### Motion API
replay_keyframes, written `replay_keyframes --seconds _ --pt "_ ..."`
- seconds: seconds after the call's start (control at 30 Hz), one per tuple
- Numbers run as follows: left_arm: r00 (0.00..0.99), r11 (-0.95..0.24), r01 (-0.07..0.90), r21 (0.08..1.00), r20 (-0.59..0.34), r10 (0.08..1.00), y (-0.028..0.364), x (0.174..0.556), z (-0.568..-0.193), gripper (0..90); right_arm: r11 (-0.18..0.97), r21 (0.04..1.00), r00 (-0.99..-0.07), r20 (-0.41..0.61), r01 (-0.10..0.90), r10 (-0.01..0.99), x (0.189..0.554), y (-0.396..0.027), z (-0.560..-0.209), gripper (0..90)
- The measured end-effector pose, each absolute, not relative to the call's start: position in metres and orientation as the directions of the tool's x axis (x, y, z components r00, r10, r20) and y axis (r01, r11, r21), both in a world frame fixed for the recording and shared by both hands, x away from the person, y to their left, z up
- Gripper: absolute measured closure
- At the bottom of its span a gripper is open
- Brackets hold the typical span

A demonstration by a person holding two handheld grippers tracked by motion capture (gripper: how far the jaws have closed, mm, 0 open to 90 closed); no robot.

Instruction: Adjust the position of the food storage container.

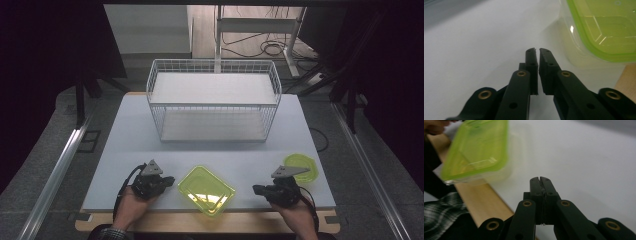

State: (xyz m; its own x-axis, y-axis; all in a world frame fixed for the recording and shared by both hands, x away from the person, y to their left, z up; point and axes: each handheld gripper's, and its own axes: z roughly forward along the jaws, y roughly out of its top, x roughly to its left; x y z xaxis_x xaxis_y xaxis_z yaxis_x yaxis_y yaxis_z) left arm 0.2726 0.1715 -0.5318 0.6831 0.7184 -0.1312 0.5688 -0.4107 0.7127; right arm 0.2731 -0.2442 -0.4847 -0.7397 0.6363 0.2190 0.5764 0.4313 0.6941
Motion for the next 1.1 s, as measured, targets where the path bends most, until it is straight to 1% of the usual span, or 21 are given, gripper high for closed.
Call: replay_keyframes --seconds 0.17,0.27,0.43,0.53,0.67,0.87,1.1 --pt "0.695 -0.401 0.570 0.718 -0.161 0.700 0.167 0.271 -0.530 89.0 0.476 0.667 -0.778 0.261 0.574 0.572 0.260 -0.218 -0.495 88.6" --pt "0.701 -0.405 0.570 0.714 -0.166 0.694 0.163 0.270 -0.531 89.1 0.518 0.643 -0.799 0.267 0.564 0.539 0.254 -0.203 -0.502 88.6" --pt "0.713 -0.413 0.568 0.712 -0.175 0.678 0.157 0.269 -0.531 89.0 0.535 0.631 -0.810 0.288 0.562 0.511 0.257 -0.189 -0.507 88.4" --pt "0.720 -0.422 0.568 0.706 -0.180 0.670 0.153 0.268 -0.532 88.9 0.545 0.626 -0.811 0.269 0.558 0.520 0.263 -0.186 -0.506 88.4" --pt "0.731 -0.423 0.565 0.708 -0.191 0.655 0.147 0.266 -0.532 88.5 0.521 0.621 -0.787 0.284 0.586 0.547 0.275 -0.192 -0.507 88.5" --pt "0.753 -0.448 0.554 0.701 -0.194 0.628 0.136 0.264 -0.534 87.0 0.494 0.619 -0.754 0.265 0.611 0.601 0.301 -0.204 -0.505 88.5" --pt "0.772 -0.458 0.544 0.704 -0.205 0.602 0.129 0.262 -0.534 86.6 0.490 0.623 -0.745 0.240 0.610 0.622 0.321 -0.205 -0.505 88.6"
